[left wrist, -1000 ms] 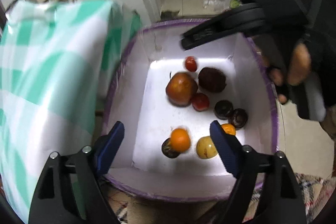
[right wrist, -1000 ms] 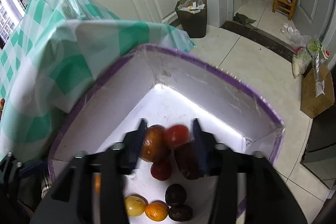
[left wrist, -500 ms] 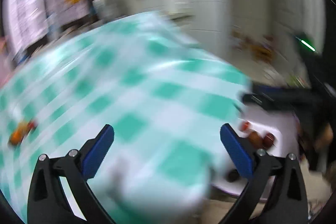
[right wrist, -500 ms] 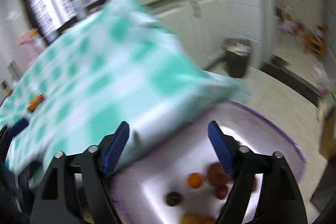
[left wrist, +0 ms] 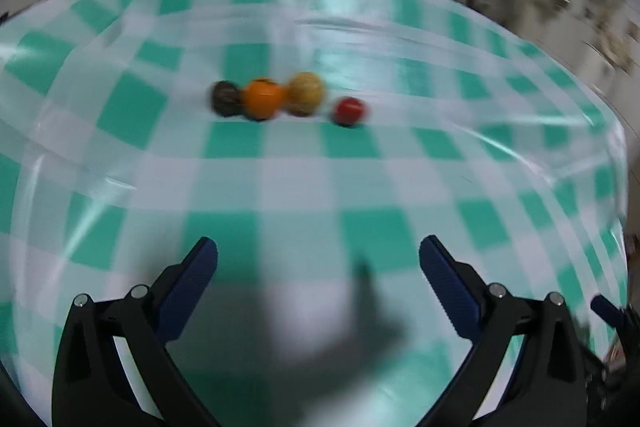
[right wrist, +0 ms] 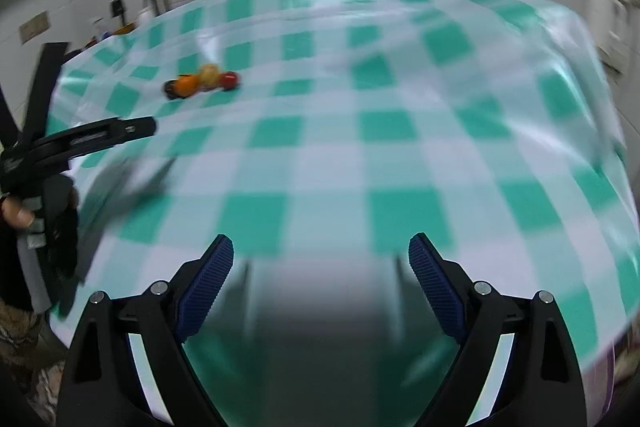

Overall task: Organize fruits
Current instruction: 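Move both tools back over the remaining fruits on the table, then grasp the last red tomato with the right tool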

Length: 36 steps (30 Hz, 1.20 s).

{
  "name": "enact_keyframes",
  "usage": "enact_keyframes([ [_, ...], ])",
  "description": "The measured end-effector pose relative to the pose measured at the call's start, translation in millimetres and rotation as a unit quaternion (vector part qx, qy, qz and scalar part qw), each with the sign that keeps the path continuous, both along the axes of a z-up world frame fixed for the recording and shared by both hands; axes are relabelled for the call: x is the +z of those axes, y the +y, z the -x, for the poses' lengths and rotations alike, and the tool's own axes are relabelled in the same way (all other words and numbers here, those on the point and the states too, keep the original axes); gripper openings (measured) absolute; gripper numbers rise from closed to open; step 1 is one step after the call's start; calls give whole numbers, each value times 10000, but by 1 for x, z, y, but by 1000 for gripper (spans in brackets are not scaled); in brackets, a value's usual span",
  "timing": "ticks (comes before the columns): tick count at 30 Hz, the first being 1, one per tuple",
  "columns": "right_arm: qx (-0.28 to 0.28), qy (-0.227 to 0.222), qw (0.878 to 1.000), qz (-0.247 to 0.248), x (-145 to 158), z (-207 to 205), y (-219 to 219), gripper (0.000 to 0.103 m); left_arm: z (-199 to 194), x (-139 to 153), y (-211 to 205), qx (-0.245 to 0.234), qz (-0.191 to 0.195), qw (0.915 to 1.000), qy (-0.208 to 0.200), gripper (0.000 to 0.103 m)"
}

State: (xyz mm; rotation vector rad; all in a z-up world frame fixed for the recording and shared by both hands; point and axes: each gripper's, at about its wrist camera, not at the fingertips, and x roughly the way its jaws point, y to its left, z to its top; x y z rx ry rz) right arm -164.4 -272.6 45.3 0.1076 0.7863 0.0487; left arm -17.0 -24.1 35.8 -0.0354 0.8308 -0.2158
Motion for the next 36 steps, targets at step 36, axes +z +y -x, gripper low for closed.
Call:
enact_keyframes([
  [36,1081,700,9902,533,-34,-320,129,57,-58,-18,60,585,823,9947,186,101],
])
